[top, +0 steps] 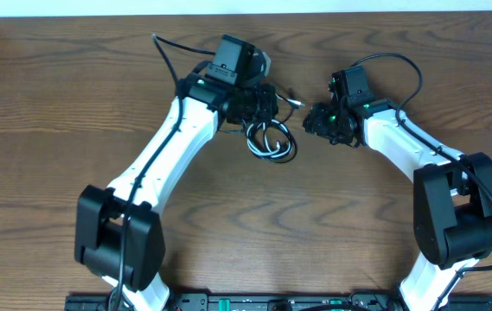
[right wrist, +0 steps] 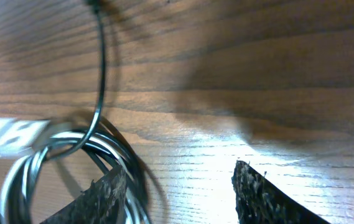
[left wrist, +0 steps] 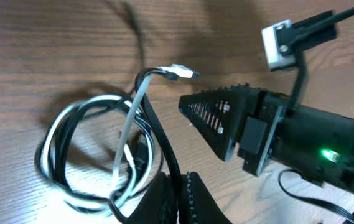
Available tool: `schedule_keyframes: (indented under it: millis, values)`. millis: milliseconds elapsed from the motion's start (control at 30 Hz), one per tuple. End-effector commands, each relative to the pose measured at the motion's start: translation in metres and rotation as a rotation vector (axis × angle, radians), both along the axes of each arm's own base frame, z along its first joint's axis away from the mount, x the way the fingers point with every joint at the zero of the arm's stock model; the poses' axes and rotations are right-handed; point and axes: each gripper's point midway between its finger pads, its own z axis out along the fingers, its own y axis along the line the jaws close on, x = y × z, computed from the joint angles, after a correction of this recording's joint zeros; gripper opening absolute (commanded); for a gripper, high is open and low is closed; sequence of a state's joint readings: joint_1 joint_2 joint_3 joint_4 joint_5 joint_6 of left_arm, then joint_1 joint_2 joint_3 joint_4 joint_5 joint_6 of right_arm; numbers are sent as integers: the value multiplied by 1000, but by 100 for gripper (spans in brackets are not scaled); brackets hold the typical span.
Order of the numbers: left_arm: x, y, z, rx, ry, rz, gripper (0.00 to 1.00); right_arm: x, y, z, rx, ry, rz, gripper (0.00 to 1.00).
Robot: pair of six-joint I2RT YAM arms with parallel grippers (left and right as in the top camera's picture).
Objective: Untangle cables
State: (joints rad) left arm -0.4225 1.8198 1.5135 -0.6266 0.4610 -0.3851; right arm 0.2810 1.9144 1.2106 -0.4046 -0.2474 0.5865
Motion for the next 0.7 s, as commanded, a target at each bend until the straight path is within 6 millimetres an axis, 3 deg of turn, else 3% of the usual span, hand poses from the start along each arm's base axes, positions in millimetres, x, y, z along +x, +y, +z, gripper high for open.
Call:
schedule_keyframes:
  millis: [0,200,433,667]
  values:
    - [5,-6,-14,5,31,23,7,-4,0,-5,4,18,20,52]
    - [7,-4,-49,50,99,38,7,-6,4,-3,35,17,62,50]
    - [-2,-8,-70,75,163,36,7,-8,0,1,100,28,110,54]
    - [-8,-13,-99,169,174,28,7,-10,-23,6,186,73,86,57]
